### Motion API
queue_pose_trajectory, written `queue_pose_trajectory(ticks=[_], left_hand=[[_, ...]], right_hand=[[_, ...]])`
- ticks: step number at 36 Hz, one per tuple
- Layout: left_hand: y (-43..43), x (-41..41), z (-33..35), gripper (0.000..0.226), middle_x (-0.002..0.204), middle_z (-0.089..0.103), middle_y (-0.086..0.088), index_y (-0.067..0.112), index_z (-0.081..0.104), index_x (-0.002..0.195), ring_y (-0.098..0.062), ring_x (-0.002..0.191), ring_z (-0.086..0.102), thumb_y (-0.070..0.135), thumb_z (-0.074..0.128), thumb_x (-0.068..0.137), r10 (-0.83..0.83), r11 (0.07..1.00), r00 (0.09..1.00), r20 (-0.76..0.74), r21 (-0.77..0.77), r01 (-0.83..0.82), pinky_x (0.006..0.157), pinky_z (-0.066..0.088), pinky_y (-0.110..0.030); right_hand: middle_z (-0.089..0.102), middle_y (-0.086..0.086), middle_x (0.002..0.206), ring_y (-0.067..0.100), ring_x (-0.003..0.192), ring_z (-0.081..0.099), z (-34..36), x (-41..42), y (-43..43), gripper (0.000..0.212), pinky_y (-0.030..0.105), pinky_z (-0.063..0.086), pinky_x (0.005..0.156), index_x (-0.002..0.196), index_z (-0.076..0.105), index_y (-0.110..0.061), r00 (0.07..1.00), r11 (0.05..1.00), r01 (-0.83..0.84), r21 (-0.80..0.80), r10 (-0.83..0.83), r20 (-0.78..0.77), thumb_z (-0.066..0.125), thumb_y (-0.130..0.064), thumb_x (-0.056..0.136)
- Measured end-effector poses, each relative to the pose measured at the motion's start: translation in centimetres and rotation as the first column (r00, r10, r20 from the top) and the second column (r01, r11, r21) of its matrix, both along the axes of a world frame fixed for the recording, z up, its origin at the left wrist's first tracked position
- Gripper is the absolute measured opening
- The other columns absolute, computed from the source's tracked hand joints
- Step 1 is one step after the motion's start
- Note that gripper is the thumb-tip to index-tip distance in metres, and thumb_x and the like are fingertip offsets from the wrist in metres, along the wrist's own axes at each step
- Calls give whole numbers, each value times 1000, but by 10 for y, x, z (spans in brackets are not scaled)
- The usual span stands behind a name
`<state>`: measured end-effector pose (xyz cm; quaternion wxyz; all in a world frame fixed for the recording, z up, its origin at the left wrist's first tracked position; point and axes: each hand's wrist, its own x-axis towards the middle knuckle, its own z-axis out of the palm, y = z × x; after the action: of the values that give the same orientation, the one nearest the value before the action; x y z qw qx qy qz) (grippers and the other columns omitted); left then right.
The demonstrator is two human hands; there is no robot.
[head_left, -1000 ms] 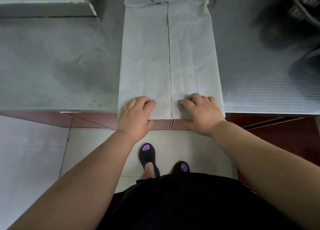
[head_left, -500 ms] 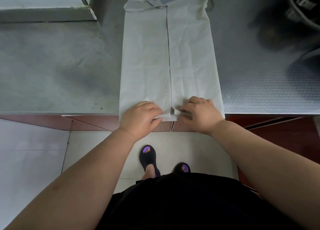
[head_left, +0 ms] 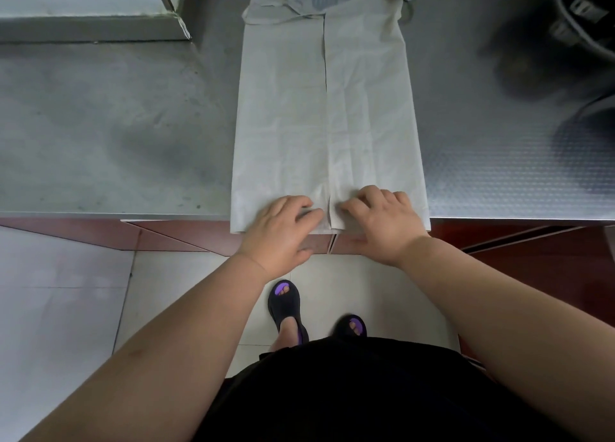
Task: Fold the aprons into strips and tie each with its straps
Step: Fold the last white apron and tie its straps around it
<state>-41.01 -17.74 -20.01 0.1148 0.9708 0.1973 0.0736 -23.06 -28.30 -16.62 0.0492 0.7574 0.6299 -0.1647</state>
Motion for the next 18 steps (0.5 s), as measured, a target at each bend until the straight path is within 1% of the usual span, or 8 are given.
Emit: queue_pose_trajectory(ticks=[2, 4, 7, 10, 12, 13, 15, 18], left_hand=[[-3, 1, -3, 69, 110, 41, -2, 19, 48, 107, -25, 94, 42, 2, 77, 47, 52, 998, 999, 3, 38, -52, 75, 51, -38], [-3, 3, -6, 64, 103, 38, -2, 18, 48, 105, -25, 87, 41, -11, 63, 49, 70, 992, 997, 38, 106, -74, 70, 50, -37], [-1, 6, -5, 45, 97, 40, -3, 15, 47, 101, -24, 80, 41, -4, 41, 61, 40, 976, 998, 53, 212, -51, 65, 49, -36], [3, 9, 0, 46, 89, 54, -6, 14, 50, 96, -28, 75, 50, -4, 57, 54, 36, 975, 998, 41, 219, -44, 61, 48, -33], [4, 8, 3, 33, 84, 59, -7, 12, 61, 90, -29, 71, 55, 2, 57, 59, 52, 983, 997, 58, 173, -62, 60, 48, -33], [5, 8, 5, 27, 82, 60, -6, 12, 65, 87, -29, 69, 56, 6, 50, 66, 62, 986, 995, 72, 147, -73, 60, 48, -32], [6, 6, 8, 32, 80, 62, -5, 11, 69, 85, -29, 66, 58, 8, 41, 72, 87, 992, 993, 77, 82, -93, 59, 48, -30], [10, 9, 19, 29, 85, 66, -8, 11, 72, 93, -33, 72, 60, 2, 51, 75, 134, 989, 991, 14, -70, -133, 60, 53, -34]], right_hand=[[37, 8, 129, 28, 114, 44, -4, 0, 0, 57, 35, 26, 98, 135, 37, -21, 998, 1000, 1, 24, -3, 55, 61, -26, 84], [41, 11, 125, 31, 108, 47, -7, -2, -1, 54, 35, 29, 95, 131, 41, -15, 995, 998, -9, 57, 3, 104, 60, -13, 80], [44, 14, 120, 33, 103, 48, -11, -2, 0, 56, 36, 31, 95, 129, 43, -11, 992, 998, -16, 67, 7, 130, 57, -3, 76], [58, 15, 98, 35, 78, 60, -13, 2, -2, 57, 38, 46, 79, 110, 62, -9, 993, 988, -29, 153, 11, 117, 74, 1, 55], [62, 14, 85, 33, 63, 62, -17, 6, -5, 53, 37, 50, 69, 98, 69, -11, 997, 970, -33, 240, 16, 71, 80, -2, 47], [64, 14, 84, 33, 62, 63, -18, 8, -7, 50, 37, 50, 69, 98, 70, -11, 999, 970, -30, 240, 20, 45, 80, -3, 49], [65, 13, 86, 33, 65, 64, -13, 8, -6, 42, 36, 48, 70, 99, 71, -13, 1000, 978, -26, 207, 27, -4, 77, -5, 59], [61, 12, 95, 36, 76, 60, -2, 12, 2, 21, 31, 33, 69, 103, 66, -12, 1000, 989, -16, 150, 19, -24, 56, -13, 85]])
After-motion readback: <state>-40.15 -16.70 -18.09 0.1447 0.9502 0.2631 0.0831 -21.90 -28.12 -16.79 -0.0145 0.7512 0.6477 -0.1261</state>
